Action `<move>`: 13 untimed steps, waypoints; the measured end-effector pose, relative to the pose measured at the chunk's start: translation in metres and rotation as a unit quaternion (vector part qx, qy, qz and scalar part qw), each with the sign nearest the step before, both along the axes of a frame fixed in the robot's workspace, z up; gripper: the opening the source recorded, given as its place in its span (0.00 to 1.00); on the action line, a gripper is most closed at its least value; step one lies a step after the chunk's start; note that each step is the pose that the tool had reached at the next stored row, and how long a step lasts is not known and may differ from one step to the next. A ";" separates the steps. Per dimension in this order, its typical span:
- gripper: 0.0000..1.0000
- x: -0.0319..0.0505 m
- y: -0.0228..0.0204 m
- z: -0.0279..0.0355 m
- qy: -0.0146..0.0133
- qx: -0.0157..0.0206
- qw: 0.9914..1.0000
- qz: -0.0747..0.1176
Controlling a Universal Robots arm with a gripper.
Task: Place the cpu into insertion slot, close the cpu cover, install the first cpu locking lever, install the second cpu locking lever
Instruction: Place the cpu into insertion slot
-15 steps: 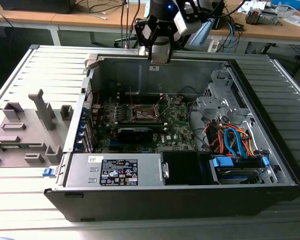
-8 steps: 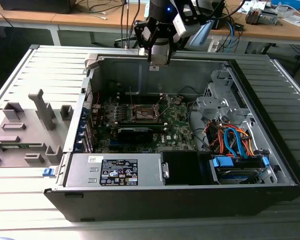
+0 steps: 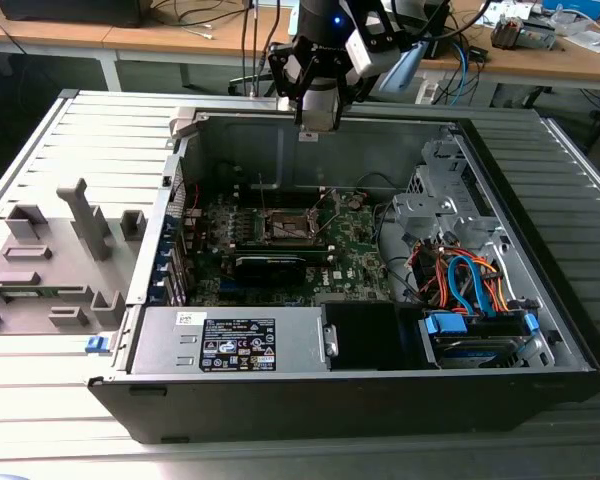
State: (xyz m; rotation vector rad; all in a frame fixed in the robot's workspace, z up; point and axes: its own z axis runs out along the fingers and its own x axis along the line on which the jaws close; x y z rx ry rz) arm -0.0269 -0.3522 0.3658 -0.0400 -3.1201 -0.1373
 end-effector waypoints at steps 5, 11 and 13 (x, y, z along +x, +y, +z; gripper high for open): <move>0.55 -0.0001 -0.0001 -0.0011 0.000 0.000 1.000 0.000; 0.55 -0.0002 -0.0002 -0.0021 0.000 0.000 1.000 0.000; 0.55 -0.0002 -0.0002 -0.0029 0.000 0.000 1.000 0.000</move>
